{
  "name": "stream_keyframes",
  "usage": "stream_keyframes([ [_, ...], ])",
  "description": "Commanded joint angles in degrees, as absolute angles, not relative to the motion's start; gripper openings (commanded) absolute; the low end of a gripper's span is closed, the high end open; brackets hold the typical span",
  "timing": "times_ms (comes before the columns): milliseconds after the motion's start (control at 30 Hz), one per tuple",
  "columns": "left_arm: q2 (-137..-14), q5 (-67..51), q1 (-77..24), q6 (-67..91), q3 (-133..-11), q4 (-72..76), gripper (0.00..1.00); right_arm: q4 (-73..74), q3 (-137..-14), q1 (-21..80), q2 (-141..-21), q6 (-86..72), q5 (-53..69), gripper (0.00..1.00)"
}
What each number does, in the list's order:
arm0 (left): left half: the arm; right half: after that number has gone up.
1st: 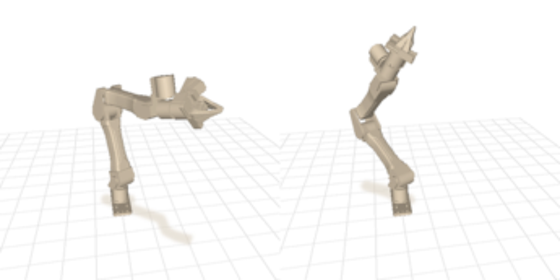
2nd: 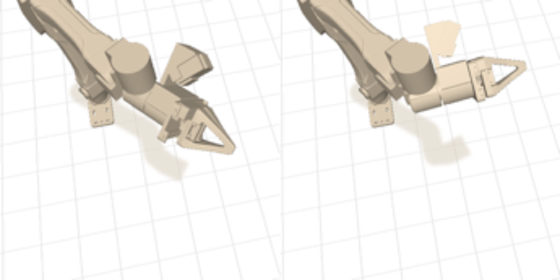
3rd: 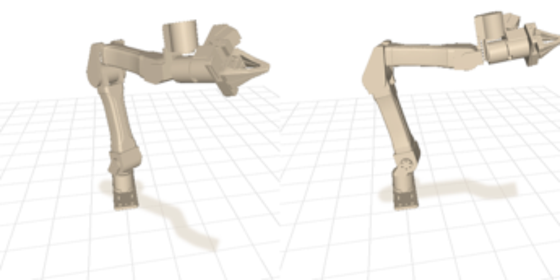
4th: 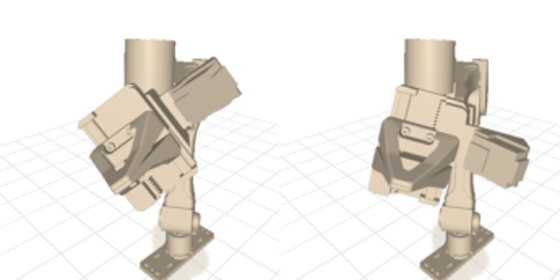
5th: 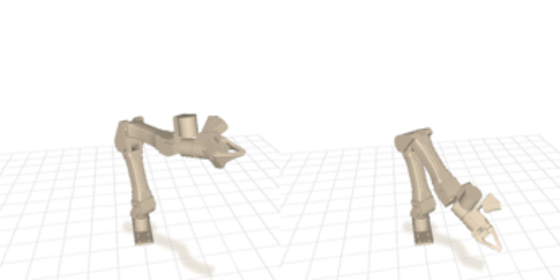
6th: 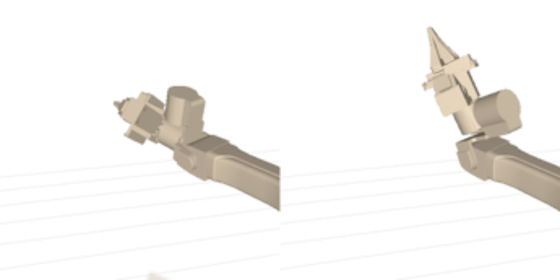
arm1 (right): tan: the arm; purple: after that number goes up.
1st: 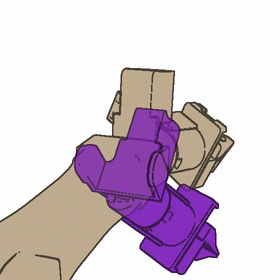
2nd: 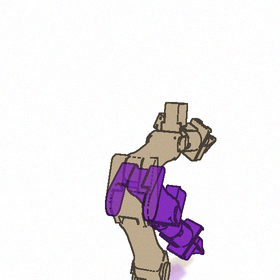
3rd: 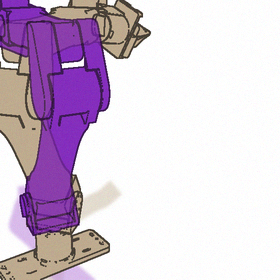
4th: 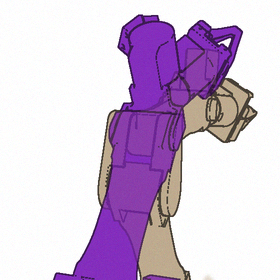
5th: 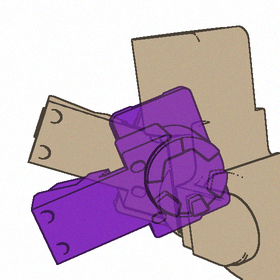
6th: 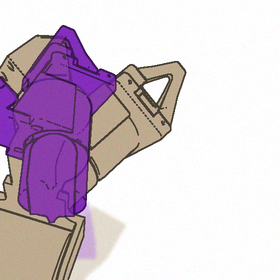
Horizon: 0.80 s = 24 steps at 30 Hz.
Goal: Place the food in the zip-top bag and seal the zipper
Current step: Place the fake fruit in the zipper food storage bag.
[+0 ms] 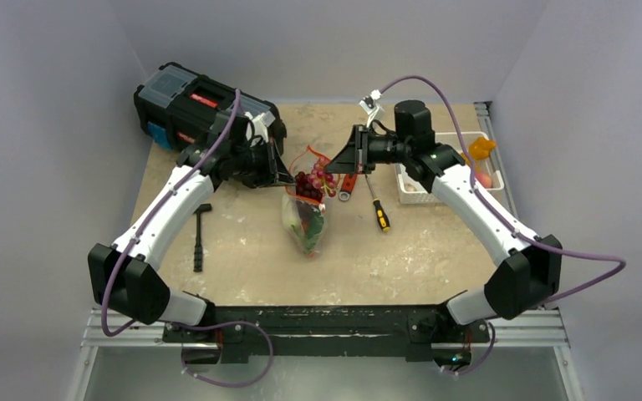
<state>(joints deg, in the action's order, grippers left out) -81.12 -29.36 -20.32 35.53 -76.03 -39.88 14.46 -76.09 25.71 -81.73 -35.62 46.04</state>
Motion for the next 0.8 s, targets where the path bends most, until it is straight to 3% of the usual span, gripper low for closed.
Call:
stream_keyframes([
  [0, -80.56, -30.47, -19.95, 36.04, -76.46, -37.45, 0.0, 22.81, -80.09, 25.68, -84.98, -36.82, 48.87, 0.0],
  [200, -80.33, -30.41, -19.95, 35.87, -76.39, -37.39, 0.0, 19.02, -79.11, 25.83, -89.3, -46.38, 52.73, 0.0],
  [433, -79.98, -30.31, -19.95, 35.78, -76.51, -37.42, 0.0, 21.51, -80.17, 27.12, -94.41, -47.04, 53.29, 0.0],
  [767, -80.07, -30.81, -19.89, 35.78, -76.46, -37.18, 0.0, 32.95, -90.17, 32.16, -100.29, -37.47, 37.4, 0.0],
])
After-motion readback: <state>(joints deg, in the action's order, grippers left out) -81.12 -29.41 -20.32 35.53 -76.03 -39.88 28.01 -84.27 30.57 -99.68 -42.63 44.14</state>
